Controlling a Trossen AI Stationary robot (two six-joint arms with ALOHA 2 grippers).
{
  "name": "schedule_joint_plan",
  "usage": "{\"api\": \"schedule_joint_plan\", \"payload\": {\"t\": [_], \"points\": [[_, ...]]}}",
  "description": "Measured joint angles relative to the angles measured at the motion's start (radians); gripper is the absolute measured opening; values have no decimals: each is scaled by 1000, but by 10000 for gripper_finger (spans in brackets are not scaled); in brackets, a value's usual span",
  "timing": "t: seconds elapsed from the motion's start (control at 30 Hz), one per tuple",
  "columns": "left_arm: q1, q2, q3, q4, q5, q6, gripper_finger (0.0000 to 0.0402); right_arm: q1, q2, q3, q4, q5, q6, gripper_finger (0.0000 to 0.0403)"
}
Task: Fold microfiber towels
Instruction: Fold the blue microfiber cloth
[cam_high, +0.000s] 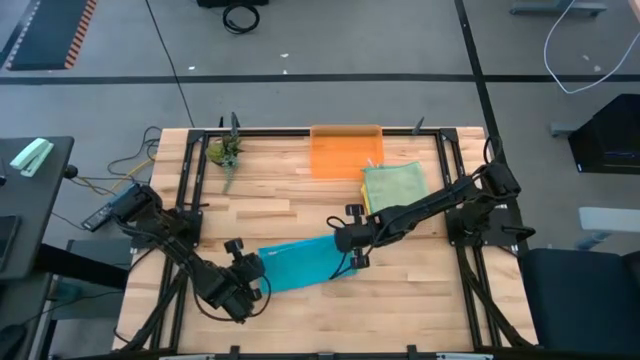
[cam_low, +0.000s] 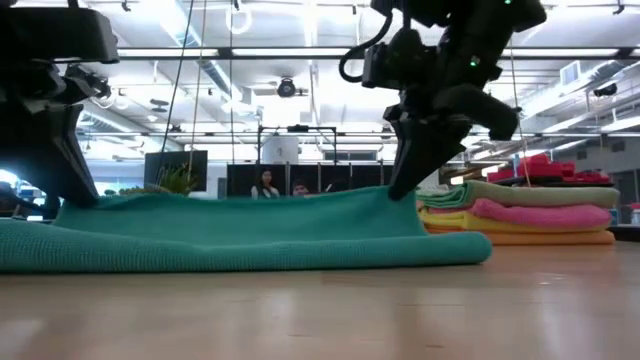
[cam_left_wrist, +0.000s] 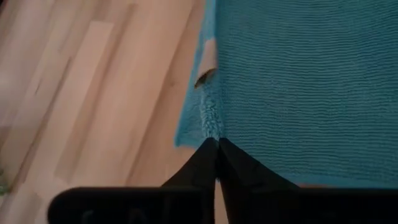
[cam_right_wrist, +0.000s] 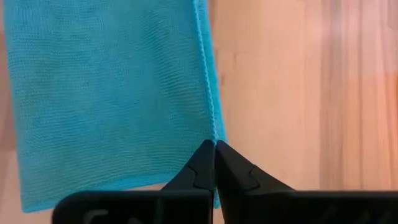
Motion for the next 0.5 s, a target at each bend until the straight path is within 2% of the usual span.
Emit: {"api": "schedule_joint_plan", "payload": {"t": [0.17, 0.37, 0.5], "points": [[26, 0, 0, -35, 0, -19, 60, -13, 0, 0, 13, -3, 23, 44], [54, 0, 0, -68, -1, -21, 128, -40, -13, 0, 10, 4, 96, 121], [28, -32, 0, -117, -66, -75, 164, -17, -39, 0, 18, -16, 204, 158]]}}
